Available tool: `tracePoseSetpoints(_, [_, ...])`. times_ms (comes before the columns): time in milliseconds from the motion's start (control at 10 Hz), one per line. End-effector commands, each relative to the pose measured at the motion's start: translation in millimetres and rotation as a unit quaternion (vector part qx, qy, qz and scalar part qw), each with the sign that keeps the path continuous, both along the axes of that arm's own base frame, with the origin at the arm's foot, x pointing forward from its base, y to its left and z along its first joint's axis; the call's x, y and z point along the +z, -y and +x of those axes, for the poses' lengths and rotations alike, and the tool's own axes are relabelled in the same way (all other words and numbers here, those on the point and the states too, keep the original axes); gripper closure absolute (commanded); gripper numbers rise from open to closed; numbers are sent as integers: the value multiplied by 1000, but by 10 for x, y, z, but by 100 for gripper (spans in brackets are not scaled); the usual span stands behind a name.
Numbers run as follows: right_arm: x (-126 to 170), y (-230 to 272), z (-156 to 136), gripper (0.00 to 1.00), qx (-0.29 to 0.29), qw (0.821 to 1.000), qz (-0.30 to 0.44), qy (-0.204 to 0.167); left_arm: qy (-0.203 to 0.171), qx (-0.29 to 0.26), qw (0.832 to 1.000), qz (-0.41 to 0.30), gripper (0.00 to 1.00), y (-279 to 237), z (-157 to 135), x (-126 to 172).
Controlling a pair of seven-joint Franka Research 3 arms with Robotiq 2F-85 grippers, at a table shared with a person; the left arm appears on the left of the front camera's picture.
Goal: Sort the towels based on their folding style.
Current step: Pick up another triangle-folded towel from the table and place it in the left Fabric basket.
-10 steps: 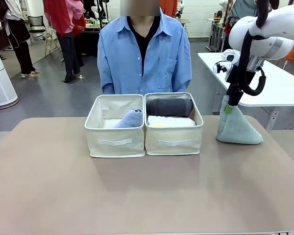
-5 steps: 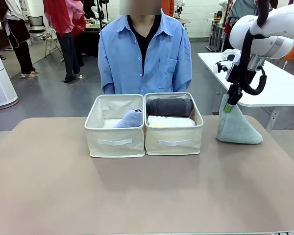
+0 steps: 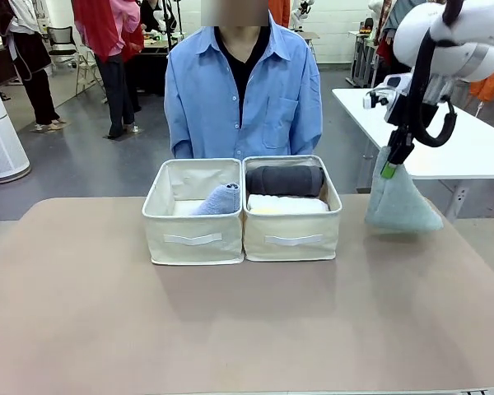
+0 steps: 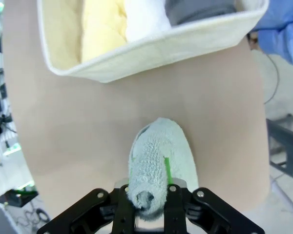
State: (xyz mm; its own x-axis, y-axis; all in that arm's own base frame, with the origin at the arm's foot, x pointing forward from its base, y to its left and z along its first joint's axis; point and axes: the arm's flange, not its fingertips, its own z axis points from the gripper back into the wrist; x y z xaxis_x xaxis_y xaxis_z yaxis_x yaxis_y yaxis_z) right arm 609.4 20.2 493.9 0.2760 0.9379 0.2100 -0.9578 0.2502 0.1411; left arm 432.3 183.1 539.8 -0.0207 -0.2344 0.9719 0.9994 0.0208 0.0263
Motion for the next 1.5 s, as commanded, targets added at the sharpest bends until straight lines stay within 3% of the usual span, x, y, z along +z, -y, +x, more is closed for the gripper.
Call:
tracePoseSetpoints(0, [716, -220, -394, 99, -16, 999, -3, 35, 0, 1, 1000, -2, 0, -8, -21, 22])
tracePoseSetpoints(100, [1081, -313, -588, 99, -21, 998, -1, 61, 0, 1, 1000, -2, 0, -8, -21, 22])
tracePoseSetpoints(300, [1476, -384, -833, 99, -28, 995, 2, 94, 0, 1, 1000, -2, 0, -8, -21, 22])
tracePoseSetpoints(500, [1508, -254, -975, 99, -52, 993, -4, 108, 0, 1, 1000, -2, 0, -8, -21, 22])
tracePoseSetpoints(600, [1739, -406, -937, 99, -18, 995, -1, 101, 0, 1, 1000, -2, 0, -8, -21, 22])
tracePoseSetpoints(900, [1739, -406, -937, 99, -18, 995, -1, 101, 0, 1, 1000, -2, 0, -8, -21, 22])
tracePoseSetpoints(1000, [1714, -395, -956, 81, -23, 995, 0, 101, 0, 1, 1000, -2, 0, -8, -21, 22])
tracePoseSetpoints(1200, [1870, -1176, -787, 81, 21, 983, 78, 165, 0, 1, 1000, -2, 0, -8, -21, 22])
tracePoseSetpoints(1400, [1923, -2091, -557, 81, 64, 978, 122, 158, 0, 1, 1000, -2, 0, -8, -21, 22])
